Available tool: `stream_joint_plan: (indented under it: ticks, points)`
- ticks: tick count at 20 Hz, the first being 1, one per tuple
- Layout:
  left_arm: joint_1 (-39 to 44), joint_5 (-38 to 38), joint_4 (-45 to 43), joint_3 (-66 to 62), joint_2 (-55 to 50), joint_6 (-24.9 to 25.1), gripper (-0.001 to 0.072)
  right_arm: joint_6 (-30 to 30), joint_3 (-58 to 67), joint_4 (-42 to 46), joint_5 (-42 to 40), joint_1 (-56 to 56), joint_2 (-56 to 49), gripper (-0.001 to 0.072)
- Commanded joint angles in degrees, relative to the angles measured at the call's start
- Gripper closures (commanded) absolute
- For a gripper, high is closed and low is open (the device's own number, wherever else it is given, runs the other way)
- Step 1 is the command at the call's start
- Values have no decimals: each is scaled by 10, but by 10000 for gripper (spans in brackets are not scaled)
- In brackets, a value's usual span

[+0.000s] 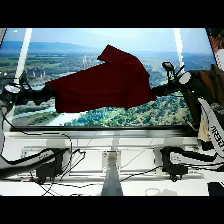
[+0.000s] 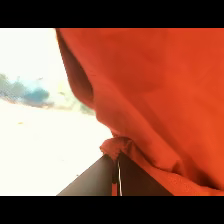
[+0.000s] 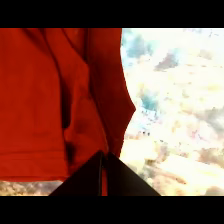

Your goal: Fold the clothes and pants, and hang the long-sleeved shirts on hangers.

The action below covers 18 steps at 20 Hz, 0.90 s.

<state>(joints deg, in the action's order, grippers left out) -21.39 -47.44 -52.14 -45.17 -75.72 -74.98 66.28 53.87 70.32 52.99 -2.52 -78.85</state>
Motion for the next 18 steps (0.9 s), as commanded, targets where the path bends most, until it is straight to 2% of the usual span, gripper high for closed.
stream_joint_plan:
  ticks: [1,10,18]
  points:
    - [2,-17,4,-27,33,4,683,0,22,1,0,1,14,698]
    - [2,-19,4,-231,220,4,683,0,203,9,-1,1,174,698]
    - [2,172,-10,-254,440,4,684,0,332,2,-12,1,386,698]
